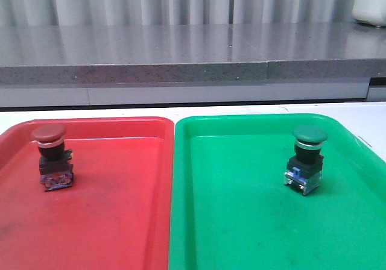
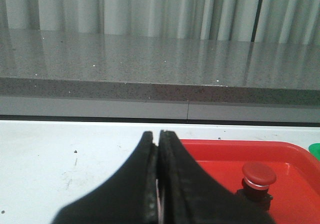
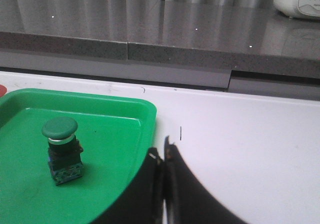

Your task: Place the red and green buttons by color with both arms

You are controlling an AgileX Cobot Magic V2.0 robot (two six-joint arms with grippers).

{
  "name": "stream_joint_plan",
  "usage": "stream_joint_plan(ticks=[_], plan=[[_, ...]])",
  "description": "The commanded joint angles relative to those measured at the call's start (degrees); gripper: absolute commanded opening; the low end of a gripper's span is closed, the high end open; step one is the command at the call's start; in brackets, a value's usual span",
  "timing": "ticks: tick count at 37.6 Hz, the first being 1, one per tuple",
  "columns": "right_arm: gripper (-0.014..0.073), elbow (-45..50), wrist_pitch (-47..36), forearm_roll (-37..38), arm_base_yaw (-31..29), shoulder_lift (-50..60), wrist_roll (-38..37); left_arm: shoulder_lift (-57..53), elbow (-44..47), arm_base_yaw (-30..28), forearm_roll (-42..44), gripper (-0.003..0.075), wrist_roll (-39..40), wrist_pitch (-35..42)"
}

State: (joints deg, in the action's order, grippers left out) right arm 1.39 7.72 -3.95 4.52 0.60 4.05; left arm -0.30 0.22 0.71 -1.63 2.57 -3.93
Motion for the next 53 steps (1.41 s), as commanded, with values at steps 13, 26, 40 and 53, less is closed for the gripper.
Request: stream_joint_plan(ticks=[13, 26, 40, 53], plan=[[-0.007, -0.2, -7.7, 0.3, -0.4, 1.0, -4.6, -0.9, 1.5, 0.0, -0.2, -0.002, -0.2, 4.9], [-0.007, -0.2, -8.3, 5.2, -0.4, 1.0, -9.3, -0.9, 1.5, 0.0, -0.2, -0.002, -0.2, 4.9], [-0.007, -0.2, -8.3, 5.0, -1.6, 1.0, -7.9, -0.9, 1.5, 0.0, -0.2, -0.002, -0.2, 4.9], [-0.007, -0.2, -8.1, 5.0, -1.6, 0.9, -7.9, -0.9, 1.5, 0.0, -0.2, -0.002, -0.2, 4.9]])
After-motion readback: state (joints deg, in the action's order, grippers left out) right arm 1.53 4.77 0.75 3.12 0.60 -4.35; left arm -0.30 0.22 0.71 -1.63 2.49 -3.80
